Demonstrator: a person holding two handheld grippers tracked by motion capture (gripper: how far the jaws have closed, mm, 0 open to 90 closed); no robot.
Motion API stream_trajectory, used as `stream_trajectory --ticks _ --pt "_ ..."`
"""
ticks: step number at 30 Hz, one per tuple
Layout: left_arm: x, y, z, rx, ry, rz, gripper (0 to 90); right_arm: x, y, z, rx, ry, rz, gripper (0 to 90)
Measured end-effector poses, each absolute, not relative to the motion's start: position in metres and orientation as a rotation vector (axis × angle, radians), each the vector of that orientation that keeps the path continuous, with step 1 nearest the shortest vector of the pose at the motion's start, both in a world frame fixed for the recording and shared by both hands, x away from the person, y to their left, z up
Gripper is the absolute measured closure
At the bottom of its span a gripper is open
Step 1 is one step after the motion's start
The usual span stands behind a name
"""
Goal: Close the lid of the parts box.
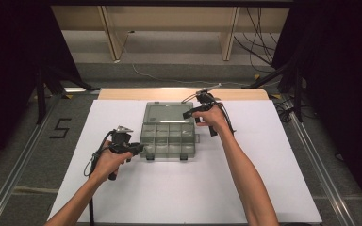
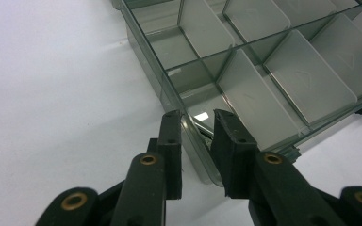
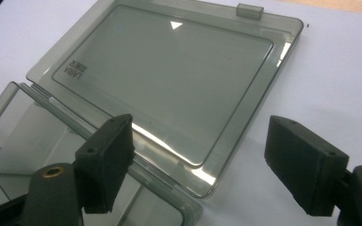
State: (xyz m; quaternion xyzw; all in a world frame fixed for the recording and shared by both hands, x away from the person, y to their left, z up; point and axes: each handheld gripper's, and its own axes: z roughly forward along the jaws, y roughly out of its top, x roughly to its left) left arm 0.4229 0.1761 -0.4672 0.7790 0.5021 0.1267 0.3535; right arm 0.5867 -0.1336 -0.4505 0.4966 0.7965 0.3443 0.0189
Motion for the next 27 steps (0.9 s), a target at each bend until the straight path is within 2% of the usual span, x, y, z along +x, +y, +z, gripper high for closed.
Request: stream_trajectory --ticks 27 --pt "0.423 0.177 -0.467 2.025 1.286 0.318 72.4 0.59 -0.132 -0.464 1.647 2.444 1.056 32.0"
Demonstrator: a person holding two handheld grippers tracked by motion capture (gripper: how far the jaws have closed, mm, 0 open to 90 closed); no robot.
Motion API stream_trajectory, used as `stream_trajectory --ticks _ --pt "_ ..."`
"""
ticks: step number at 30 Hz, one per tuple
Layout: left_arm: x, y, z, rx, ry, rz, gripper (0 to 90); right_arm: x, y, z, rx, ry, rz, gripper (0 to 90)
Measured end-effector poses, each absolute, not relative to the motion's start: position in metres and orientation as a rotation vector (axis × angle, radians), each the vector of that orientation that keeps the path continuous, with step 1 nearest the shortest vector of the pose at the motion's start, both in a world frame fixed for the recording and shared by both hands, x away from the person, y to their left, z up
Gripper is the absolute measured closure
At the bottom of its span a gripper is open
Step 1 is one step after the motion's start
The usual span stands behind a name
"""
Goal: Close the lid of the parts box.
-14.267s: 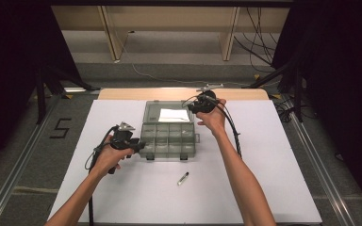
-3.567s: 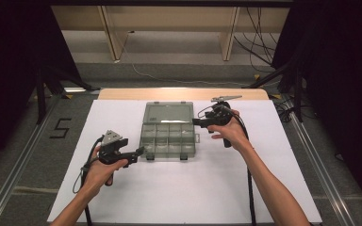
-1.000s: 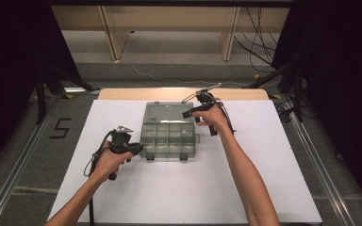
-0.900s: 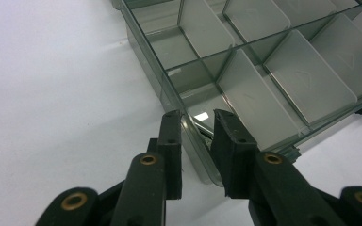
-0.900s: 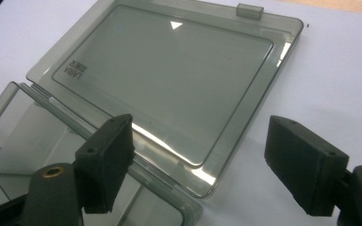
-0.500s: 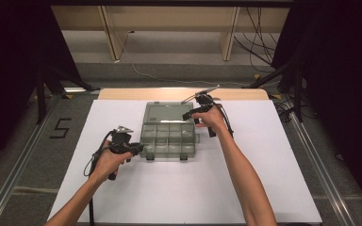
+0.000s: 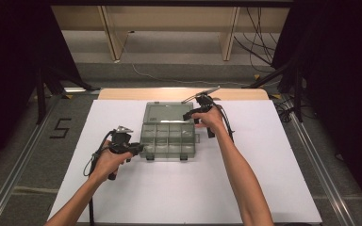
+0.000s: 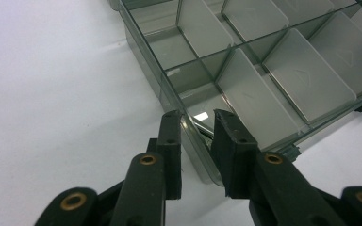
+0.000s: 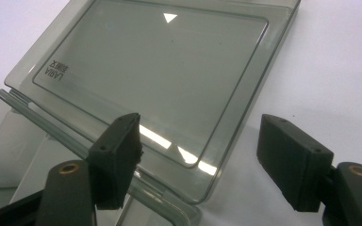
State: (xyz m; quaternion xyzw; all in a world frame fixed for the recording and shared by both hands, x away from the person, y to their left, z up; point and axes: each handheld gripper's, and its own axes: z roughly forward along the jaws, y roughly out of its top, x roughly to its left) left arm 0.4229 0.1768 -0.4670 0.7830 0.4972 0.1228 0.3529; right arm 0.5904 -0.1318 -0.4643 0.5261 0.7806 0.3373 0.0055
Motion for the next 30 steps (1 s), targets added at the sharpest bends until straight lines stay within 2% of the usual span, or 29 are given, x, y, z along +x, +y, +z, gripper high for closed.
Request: stream_trajectory --ticks 22,30 --pt "0.423 0.178 -0.468 2.038 1.252 0.323 71.7 0.5908 -0.1258 -0.4719 1.733 2.441 1.04 40.9" --pt "0.4226 0.1778 -0.4687 2.052 1.215 0.346 71.5 0.5912 -0.1344 -0.4677 1.723 2.424 1.081 55.0"
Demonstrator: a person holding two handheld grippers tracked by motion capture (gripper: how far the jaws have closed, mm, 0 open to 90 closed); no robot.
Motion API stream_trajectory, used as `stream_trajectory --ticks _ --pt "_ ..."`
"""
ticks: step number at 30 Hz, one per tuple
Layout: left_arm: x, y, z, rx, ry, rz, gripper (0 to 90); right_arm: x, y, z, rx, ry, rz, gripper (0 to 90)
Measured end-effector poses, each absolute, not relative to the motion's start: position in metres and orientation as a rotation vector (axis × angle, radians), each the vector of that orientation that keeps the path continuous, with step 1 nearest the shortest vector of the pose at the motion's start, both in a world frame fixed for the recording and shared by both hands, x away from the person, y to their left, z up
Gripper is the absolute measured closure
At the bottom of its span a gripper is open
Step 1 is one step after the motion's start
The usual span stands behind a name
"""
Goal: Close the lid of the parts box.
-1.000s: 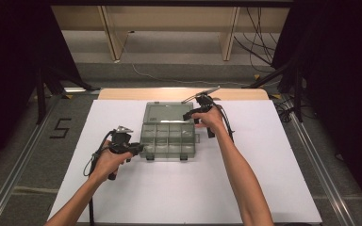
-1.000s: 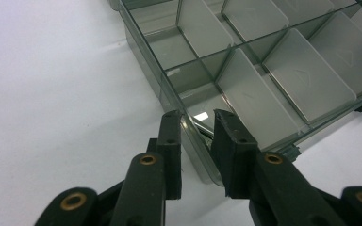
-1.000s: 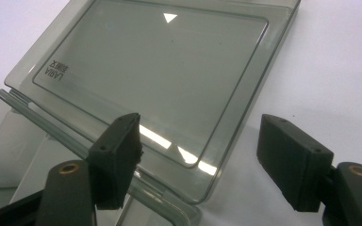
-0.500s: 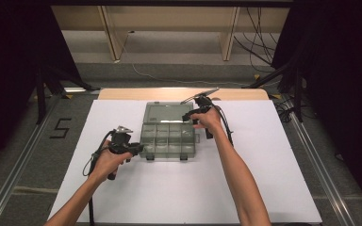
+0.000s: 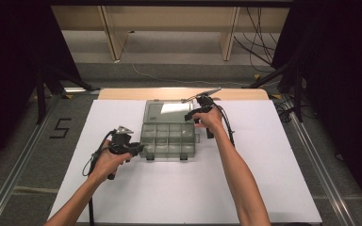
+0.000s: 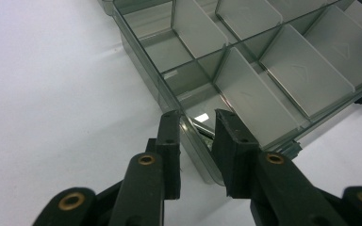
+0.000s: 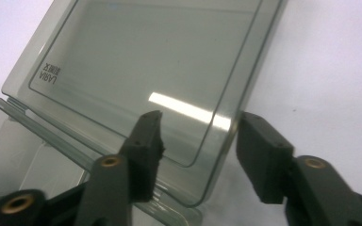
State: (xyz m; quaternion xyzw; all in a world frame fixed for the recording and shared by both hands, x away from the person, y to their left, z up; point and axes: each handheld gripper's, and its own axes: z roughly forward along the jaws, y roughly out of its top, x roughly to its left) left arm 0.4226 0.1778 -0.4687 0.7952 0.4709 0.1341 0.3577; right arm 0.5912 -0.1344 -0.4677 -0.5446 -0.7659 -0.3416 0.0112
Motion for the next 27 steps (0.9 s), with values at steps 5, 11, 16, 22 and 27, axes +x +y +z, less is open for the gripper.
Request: stream_trajectory --ticks 5,11,16,22,27 --pt "0.423 0.179 -0.468 2.079 1.194 0.346 71.4 0.589 -0.138 -0.464 -1.712 -2.364 -1.092 62.7" --pt "0.422 0.179 -0.468 2.084 1.191 0.354 71.3 0.588 -0.145 -0.46 -1.699 -2.373 -1.175 72.7" --pt "0.422 0.179 -0.468 2.087 1.185 0.356 71.1 0.584 -0.151 -0.459 -1.674 -2.362 -1.254 81.6" --pt "0.422 0.179 -0.468 2.099 1.171 0.365 70.9 0.578 -0.153 -0.458 -1.617 -2.455 -1.307 81.8" --pt "0.422 0.179 -0.468 2.102 1.163 0.363 70.4 0.572 -0.154 -0.459 -1.545 -2.529 -1.379 81.8"
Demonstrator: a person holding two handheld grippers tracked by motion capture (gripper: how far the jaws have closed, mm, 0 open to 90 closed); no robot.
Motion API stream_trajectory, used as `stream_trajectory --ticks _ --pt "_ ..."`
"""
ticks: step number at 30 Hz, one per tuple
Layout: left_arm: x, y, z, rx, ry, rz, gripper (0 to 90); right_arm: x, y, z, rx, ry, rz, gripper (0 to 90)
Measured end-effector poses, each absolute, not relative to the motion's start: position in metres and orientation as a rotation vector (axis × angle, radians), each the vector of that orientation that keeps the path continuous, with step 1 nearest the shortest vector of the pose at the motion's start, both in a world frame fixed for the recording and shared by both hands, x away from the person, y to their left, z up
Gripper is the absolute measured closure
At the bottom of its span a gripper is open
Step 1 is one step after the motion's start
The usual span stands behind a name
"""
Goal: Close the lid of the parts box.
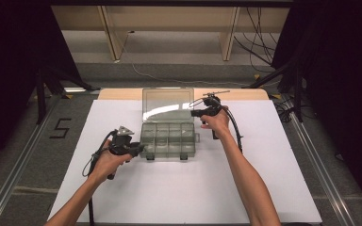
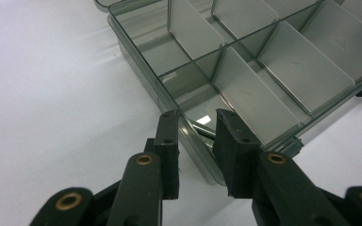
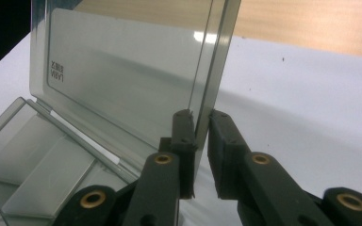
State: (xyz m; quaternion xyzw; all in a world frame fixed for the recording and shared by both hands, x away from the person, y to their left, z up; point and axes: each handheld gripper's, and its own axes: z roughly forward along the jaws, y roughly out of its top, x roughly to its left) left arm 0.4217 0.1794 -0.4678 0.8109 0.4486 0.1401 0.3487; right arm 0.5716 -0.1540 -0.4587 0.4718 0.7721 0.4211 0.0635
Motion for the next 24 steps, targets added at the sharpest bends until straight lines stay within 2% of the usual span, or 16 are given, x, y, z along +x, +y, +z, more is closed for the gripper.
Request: stream_trajectory --ticks 24 --pt "0.421 0.177 -0.467 2.116 1.151 0.381 69.2 0.547 -0.157 -0.468 1.073 2.201 1.375 82.6"
